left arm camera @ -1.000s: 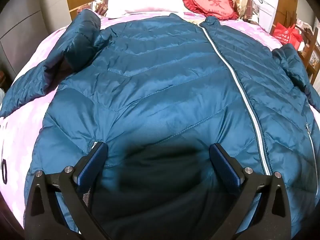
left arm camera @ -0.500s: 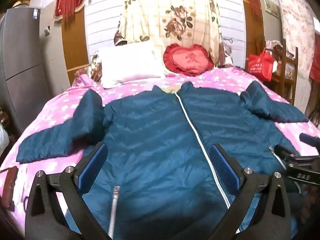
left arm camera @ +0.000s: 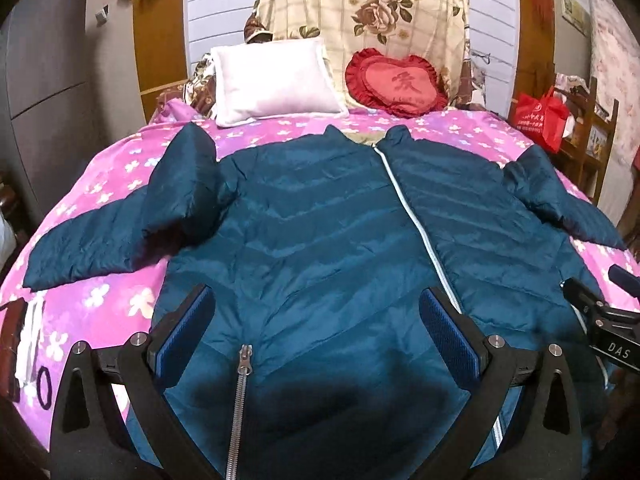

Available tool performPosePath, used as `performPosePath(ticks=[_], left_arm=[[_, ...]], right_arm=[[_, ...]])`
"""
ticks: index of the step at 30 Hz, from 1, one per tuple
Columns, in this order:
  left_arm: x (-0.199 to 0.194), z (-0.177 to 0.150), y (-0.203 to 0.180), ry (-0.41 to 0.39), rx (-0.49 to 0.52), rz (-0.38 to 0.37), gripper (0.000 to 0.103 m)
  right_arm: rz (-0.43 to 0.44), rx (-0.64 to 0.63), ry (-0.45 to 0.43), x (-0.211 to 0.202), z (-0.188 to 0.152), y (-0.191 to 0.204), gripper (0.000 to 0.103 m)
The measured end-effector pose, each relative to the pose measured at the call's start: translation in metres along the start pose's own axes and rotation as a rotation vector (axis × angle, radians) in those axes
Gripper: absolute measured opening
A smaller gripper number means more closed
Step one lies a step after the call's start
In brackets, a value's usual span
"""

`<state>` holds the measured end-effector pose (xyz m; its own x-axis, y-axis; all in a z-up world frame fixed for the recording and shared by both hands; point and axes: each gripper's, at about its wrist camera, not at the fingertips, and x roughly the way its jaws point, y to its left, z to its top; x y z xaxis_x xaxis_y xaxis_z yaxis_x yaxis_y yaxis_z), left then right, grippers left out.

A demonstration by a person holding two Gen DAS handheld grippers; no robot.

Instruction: Fold large clothes

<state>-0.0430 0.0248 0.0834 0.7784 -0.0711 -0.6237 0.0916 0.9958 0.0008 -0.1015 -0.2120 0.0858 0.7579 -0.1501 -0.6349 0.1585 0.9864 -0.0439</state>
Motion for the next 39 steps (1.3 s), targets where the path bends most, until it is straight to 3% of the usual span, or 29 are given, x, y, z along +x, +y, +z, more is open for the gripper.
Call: performPosePath(ticks=[10,39], left_arm=[[0.011,-0.007,-0.002,0.017,-0.007,0.017,0.102],[0.017,-0.012,-0.005,0.021,0.018,0.035,0.102]], right_arm=[[-0.009,-0.043,0.003,0.005,0.002,0.016,0.103],[0.007,-0.034,0.008,0.006,0.001,0.014,0.103]])
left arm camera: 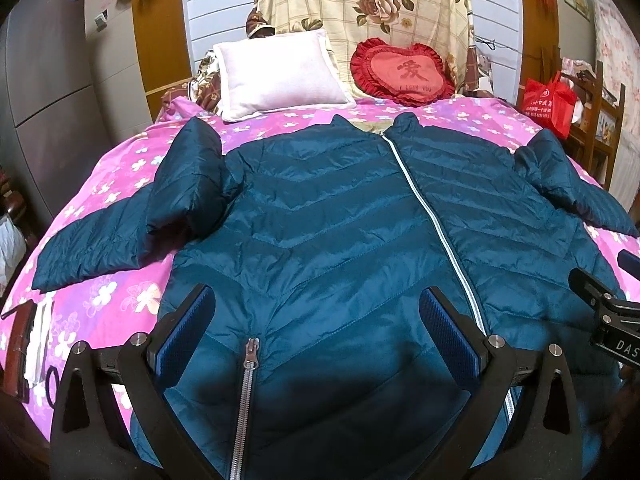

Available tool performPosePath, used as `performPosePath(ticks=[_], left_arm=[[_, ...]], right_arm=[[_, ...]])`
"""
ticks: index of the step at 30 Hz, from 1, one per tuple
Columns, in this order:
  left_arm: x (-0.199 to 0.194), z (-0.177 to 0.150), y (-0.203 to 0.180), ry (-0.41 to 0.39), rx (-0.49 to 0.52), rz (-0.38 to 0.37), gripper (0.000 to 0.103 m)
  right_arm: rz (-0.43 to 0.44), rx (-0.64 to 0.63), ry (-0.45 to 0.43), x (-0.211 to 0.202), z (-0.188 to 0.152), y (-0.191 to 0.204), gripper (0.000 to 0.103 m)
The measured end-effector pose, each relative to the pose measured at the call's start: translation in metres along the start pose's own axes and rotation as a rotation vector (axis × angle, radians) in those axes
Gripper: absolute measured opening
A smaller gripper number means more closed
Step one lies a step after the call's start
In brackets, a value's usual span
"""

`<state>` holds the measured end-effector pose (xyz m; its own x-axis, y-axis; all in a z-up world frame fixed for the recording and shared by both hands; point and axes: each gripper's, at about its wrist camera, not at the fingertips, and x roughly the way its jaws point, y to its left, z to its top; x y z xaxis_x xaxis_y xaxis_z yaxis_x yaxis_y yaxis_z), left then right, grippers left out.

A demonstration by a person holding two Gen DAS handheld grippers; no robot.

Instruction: Fold large clothes

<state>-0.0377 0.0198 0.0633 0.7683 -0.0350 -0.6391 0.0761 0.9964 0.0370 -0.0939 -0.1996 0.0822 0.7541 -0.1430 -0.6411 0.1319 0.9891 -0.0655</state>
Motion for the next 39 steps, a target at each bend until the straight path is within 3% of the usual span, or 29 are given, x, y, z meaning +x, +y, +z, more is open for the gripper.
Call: performPosePath(ticks=[12,39], left_arm=[[0.0003,-0.0015,-0.0013,-0.002,0.004,0.001,0.102],[-0.0012,-0.0022,-0.0031,-0.003,0.016,0.006,0.102]], right_arm=[[0.048,0.045,0.018,0.0015,-0.0019,-0.0034,0.103],[0.064,0.051,0.029,0.0022,-0.0024,-0.0040,0.103]])
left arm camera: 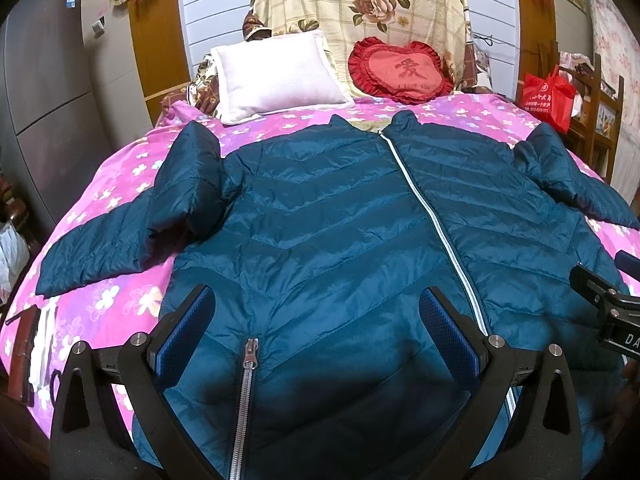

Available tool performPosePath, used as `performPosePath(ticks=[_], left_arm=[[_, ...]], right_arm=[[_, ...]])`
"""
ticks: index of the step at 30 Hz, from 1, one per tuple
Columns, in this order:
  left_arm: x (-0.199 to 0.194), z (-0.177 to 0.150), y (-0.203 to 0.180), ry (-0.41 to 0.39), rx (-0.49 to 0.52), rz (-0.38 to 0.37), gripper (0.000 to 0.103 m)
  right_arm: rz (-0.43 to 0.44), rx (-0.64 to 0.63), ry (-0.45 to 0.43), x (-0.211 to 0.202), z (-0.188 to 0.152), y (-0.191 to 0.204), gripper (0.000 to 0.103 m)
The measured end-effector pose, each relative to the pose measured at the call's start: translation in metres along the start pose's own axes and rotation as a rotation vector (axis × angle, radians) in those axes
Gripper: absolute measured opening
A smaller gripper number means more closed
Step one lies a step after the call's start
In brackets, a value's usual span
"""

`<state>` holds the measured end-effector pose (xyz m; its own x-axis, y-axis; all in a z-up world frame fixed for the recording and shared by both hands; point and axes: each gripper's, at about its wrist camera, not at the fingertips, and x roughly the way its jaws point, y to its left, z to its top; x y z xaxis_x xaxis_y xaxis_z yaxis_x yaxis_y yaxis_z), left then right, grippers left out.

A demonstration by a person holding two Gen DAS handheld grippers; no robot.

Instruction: Fold large clothes

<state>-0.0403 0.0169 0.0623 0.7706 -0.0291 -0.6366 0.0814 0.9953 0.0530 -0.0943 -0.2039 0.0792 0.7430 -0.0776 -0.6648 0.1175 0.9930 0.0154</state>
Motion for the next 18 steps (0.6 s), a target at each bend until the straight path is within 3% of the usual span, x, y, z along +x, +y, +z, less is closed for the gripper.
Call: performPosePath(ticks=[18], left_arm=[[-0.0011,0.0002,-0.0006,-0.002,0.005,0.003,0.102]], right_arm=[[0.034,0.050,0.022,0.0043,-0.0003,-0.0069,0.103]])
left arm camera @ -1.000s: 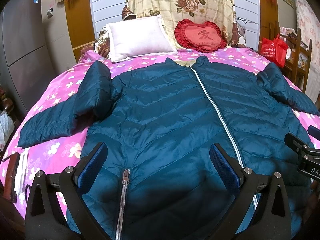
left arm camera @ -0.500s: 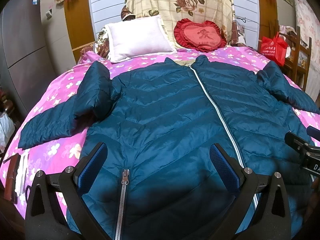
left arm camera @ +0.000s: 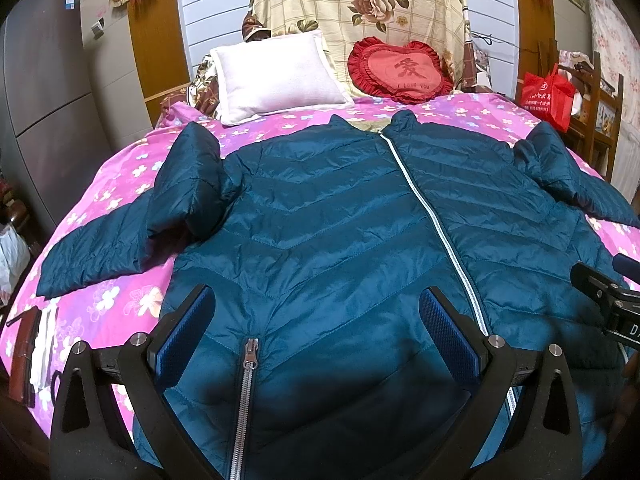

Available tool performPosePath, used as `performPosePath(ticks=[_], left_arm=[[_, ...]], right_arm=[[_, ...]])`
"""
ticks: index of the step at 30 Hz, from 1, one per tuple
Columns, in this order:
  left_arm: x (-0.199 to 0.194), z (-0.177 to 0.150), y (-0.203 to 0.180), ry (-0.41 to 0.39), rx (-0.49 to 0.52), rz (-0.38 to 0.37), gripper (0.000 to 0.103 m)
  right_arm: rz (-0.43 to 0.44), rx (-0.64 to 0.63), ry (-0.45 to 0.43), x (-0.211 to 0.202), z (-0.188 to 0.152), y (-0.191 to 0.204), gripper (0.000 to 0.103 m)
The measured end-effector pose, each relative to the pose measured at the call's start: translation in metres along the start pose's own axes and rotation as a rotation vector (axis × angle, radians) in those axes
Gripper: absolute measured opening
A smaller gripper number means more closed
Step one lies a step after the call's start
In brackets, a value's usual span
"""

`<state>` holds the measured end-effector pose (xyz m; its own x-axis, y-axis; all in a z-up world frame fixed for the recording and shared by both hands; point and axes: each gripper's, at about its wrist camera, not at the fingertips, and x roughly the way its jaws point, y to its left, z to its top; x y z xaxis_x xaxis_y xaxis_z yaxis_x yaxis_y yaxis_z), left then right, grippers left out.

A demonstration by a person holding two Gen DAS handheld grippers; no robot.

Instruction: Fold large clothes

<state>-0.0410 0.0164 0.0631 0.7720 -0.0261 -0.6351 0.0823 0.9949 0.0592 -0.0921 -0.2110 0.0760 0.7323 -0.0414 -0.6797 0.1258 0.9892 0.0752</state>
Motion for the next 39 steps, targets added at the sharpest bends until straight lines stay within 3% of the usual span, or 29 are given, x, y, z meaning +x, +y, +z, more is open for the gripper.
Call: performPosePath(ticks=[14,17,24,27,29,39], left_arm=[[0.000,0.000,0.003,0.008,-0.009,-0.008,0.102],[0.002,-0.001,0.010,0.018,-0.021,-0.049,0.102],[-0.012,0.017,0.050,-0.011,-0.035,0.019,0.102],[-0.015,0.028,0.099,-0.013,-0.107,0.036,0.102],[-0.008,0.033,0.142,-0.006,-0.143,0.085,0.102],[0.064,0.019,0.376,0.208,-0.324,0.497,0.102]], right_arm=[[-0.007,-0.004,-0.006,0.000,0.000,0.000,0.103],[-0.027,-0.007,-0.034,-0.006,0.002,-0.004,0.103],[-0.064,-0.055,-0.100,-0.021,0.002,0.000,0.103],[-0.052,-0.050,-0.101,-0.024,0.002,0.001,0.103],[-0.050,-0.046,-0.105,-0.026,0.002,0.001,0.103],[-0.063,-0.090,-0.104,-0.030,-0.001,0.008,0.103]])
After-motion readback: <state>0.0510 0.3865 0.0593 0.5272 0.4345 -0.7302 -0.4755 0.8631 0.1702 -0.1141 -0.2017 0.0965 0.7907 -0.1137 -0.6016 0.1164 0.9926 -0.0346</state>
